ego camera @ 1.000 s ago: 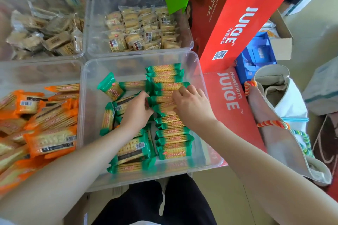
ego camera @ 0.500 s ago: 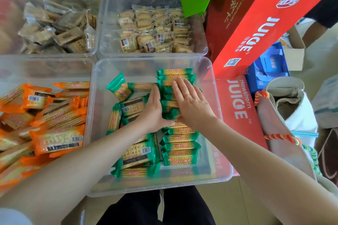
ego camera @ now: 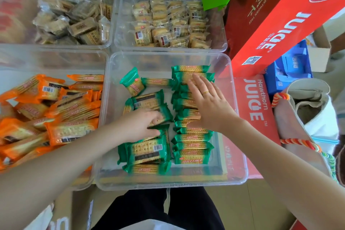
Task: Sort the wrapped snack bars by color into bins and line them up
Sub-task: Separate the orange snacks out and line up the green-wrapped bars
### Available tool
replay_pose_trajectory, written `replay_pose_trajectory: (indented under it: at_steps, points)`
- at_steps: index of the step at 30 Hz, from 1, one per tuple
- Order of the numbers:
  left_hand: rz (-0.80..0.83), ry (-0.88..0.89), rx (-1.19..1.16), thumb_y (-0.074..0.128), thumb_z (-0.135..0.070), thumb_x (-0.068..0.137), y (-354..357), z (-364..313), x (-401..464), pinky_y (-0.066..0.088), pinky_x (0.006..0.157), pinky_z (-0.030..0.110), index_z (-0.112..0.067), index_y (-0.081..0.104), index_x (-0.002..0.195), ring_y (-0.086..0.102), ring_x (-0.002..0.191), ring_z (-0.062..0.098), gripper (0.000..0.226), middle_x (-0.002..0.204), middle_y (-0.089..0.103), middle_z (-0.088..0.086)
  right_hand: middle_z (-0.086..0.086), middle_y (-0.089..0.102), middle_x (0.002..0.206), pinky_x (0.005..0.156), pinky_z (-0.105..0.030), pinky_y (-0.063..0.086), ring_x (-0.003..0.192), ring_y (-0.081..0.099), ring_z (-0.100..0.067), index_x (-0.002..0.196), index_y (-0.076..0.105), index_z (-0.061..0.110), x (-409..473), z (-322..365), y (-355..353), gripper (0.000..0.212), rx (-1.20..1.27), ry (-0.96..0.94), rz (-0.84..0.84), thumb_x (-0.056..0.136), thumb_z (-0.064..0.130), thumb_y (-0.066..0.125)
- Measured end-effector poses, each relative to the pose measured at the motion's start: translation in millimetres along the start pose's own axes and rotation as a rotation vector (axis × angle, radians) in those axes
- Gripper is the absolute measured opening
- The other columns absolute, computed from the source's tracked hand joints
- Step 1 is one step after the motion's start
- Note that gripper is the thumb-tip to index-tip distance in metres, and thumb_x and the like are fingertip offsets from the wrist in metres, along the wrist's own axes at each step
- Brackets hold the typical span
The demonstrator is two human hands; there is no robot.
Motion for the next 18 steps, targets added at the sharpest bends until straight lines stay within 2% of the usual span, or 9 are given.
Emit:
replay_pose_trajectory:
  at_steps: [1,3,5,6,8,11,13,15,18]
  points:
    - [0.046,0.001,0.007,0.056,-0.042,0.088,6.4,1.7,-9.6,0.043,0.091,0.023,-0.023,0.044,0.133,0.051,0.107,0.009,0.051,0.13,0.049,-0.005,-0.013,0.007,0.157,0.115,-0.039,0.003,0.145,0.007,-0.031,0.15,0.009,0.01,-4.5,4.1,-4.2,0.112,0.024,-0.01,-0.047,0.069,0.055,0.073]
    - [0.111,0.004,0.104,0.055,-0.049,0.086,18.4,3.9,-22.2,0.045,0.092,0.03,-0.023,0.043,0.135,0.05,0.112,0.013,0.057,0.135,0.044,-0.005,-0.017,0.041,0.144,0.108,-0.047,0.03,0.133,0.037,-0.037,0.139,0.039,0.006,-14.7,18.7,-15.5,0.08,0.105,-0.06,-0.21,0.074,0.037,0.073]
    - [0.128,-0.029,0.291,0.055,-0.056,0.082,26.3,9.7,-26.4,0.046,0.092,0.033,-0.02,0.035,0.138,0.049,0.115,0.018,0.069,0.135,0.043,-0.001,-0.015,0.061,0.119,0.084,-0.047,0.052,0.108,0.059,-0.036,0.118,0.056,0.004,-27.1,39.2,-19.7,0.046,0.228,-0.158,-0.327,0.077,0.023,0.064]
    - [0.126,-0.055,0.367,0.056,-0.057,0.081,27.3,12.5,-27.2,0.047,0.088,0.033,-0.017,0.036,0.136,0.051,0.112,0.02,0.07,0.13,0.047,0.001,-0.012,0.065,0.109,0.073,-0.043,0.056,0.097,0.063,-0.033,0.11,0.061,0.005,-32.0,50.3,-16.7,0.035,0.272,-0.223,-0.323,0.078,0.019,0.06]
    - [0.08,-0.094,0.376,0.056,-0.051,0.085,22.6,15.0,-29.1,0.049,0.078,0.03,-0.016,0.044,0.125,0.056,0.1,0.019,0.055,0.117,0.056,0.001,-0.008,0.066,0.102,0.061,-0.038,0.058,0.086,0.065,-0.028,0.104,0.065,0.009,-36.7,74.2,-3.0,0.023,0.322,-0.325,-0.171,0.082,0.016,0.06]
    - [-0.131,-0.141,0.175,0.053,-0.038,0.091,-4.3,12.9,-36.7,0.038,0.052,0.018,-0.021,0.052,0.116,0.052,0.069,0.008,0.03,0.086,0.053,-0.011,-0.004,0.052,0.129,0.074,-0.033,0.047,0.111,0.054,-0.024,0.127,0.053,0.015,-38.2,100.0,25.7,0.033,0.31,-0.37,0.122,0.096,0.024,0.048]
    - [-0.297,-0.169,0.042,0.053,-0.038,0.091,-22.7,13.2,-46.9,0.029,0.045,0.019,-0.023,0.052,0.113,0.043,0.056,0.002,0.027,0.072,0.047,-0.013,-0.001,0.041,0.139,0.078,-0.029,0.04,0.12,0.046,-0.022,0.134,0.045,0.017,-38.3,111.6,34.8,0.039,0.287,-0.375,0.198,0.097,0.03,0.045]
    - [-0.482,-0.182,-0.146,0.057,-0.037,0.088,-39.6,16.1,-62.1,0.037,0.05,0.022,-0.023,0.052,0.112,0.05,0.061,0.006,0.028,0.082,0.057,-0.01,-0.002,0.03,0.147,0.091,-0.033,0.04,0.128,0.038,-0.023,0.137,0.039,0.017,-36.1,117.1,38.2,0.046,0.283,-0.362,0.2,0.095,0.032,0.049]
    - [-0.635,-0.228,-0.539,0.061,-0.032,0.086,-49.1,29.6,-81.0,0.042,0.061,0.017,-0.024,0.053,0.108,0.055,0.082,0.007,0.025,0.097,0.055,-0.012,-0.001,0.024,0.152,0.105,-0.036,0.033,0.134,0.033,-0.023,0.142,0.03,0.019,-31.0,116.7,44.4,0.059,0.202,-0.331,0.21,0.091,0.032,0.057]
Point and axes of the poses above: each hand's wrist, its own x-axis towards the middle knuckle, its own y-axis out of the palm, z = x × y, the point moved 8 cm from there along x, towards the middle knuckle
